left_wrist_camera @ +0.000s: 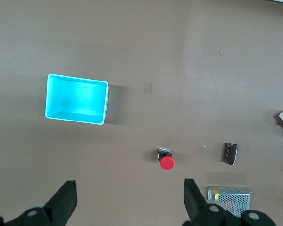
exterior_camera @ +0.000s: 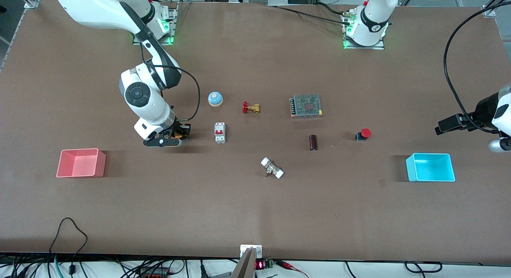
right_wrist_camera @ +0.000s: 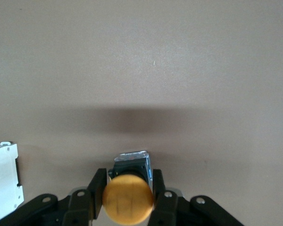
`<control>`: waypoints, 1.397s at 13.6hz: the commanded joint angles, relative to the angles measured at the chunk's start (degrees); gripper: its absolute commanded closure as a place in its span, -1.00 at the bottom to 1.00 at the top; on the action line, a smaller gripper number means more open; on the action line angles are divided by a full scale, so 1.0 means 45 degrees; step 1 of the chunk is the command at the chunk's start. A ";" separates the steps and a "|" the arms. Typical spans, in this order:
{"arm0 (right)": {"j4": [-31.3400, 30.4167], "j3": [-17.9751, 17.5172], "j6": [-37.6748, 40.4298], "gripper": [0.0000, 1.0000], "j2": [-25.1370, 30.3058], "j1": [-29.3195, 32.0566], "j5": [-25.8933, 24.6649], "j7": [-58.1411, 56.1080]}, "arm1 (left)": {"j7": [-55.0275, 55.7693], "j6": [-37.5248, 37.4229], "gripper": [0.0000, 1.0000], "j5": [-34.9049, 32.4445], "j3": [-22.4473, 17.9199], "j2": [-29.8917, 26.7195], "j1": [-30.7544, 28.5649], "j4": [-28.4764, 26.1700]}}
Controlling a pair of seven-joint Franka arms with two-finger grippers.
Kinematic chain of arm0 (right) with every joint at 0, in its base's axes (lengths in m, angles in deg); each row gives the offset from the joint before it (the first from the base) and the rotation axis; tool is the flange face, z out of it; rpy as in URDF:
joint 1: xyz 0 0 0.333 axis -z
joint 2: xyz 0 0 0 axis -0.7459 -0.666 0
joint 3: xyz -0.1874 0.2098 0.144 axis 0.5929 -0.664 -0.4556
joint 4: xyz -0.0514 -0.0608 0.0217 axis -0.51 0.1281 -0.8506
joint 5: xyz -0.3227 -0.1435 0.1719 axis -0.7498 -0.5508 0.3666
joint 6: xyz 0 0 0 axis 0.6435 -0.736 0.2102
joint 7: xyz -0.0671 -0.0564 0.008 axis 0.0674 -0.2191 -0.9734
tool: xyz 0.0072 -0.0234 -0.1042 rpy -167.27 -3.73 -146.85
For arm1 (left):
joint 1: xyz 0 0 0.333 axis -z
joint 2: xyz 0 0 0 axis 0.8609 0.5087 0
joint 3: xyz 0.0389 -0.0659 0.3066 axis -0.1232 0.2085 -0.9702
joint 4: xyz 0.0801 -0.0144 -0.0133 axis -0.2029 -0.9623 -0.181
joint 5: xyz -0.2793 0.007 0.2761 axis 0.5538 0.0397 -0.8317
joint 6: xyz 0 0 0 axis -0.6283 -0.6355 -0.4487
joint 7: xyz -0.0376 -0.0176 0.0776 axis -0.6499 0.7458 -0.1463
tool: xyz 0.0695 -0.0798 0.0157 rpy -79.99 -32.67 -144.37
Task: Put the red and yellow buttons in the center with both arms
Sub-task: 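Lower the yellow button beside the breaker with the right gripper, then release the yellow button and withdraw the right gripper while the left gripper rests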
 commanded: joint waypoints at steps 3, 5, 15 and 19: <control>0.0051 -0.0055 -0.0136 -0.33 -0.0056 0.0090 -0.0307 0.0285 | -0.0121 -0.0097 -1.00 -0.0178 -0.0741 -0.0538 0.0790 -0.0292; 0.0323 -0.0075 -0.0059 -1.00 0.0080 0.0109 -0.0191 0.0150 | -0.0334 -0.0390 -1.00 -0.0198 -0.0604 -0.0713 0.0653 -0.0195; 0.5752 0.1073 0.9311 -1.00 0.3515 0.1027 0.1860 -0.3854 | -0.0161 -0.0899 -1.00 -0.0177 -0.0565 -0.0851 0.0652 -0.0078; 0.5854 0.3027 1.0546 -1.00 0.4902 0.0930 0.2465 -0.4226 | -0.0316 -0.0918 -1.00 -0.0178 -0.0545 -0.1007 0.0555 -0.0078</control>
